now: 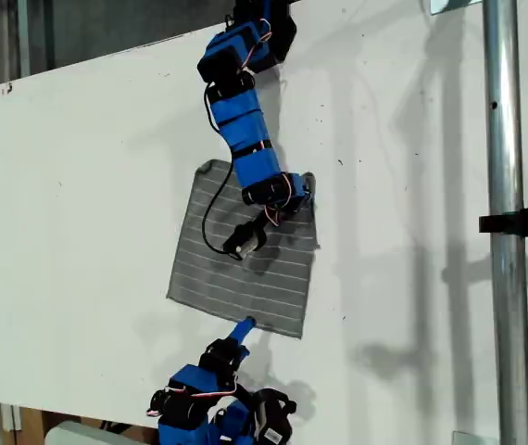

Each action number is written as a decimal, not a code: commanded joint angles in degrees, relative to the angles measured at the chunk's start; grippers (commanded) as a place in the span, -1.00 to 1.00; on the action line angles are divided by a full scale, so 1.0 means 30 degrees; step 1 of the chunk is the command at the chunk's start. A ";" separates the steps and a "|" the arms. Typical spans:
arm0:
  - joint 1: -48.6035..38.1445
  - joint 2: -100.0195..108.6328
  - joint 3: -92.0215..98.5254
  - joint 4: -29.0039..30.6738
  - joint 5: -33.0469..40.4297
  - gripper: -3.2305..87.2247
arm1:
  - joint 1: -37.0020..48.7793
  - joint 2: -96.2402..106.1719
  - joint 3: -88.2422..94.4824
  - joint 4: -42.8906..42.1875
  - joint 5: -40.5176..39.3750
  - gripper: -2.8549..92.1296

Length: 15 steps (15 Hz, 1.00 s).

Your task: Grasp corners of a towel and fold twice.

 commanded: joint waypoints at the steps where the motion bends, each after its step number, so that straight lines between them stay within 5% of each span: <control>1: 0.0029 0.0117 0.0674 -0.1904 -0.0088 -0.35 | 0.0264 0.0205 0.0146 -0.0117 0.0000 -0.94; 6: 0.0908 -0.2871 0.2285 -0.4541 -0.0586 -0.31 | 0.0205 0.0498 0.0146 -0.0352 -0.0117 -0.94; 10: 0.2256 -0.2812 0.8496 -0.9961 -0.3252 -0.30 | -0.0029 0.0791 0.0088 -0.0615 0.0029 -0.94; 15: 0.2666 -0.3662 1.0166 -1.2803 -0.4453 -0.33 | 0.0000 0.1348 0.0059 -0.0820 0.0059 -0.94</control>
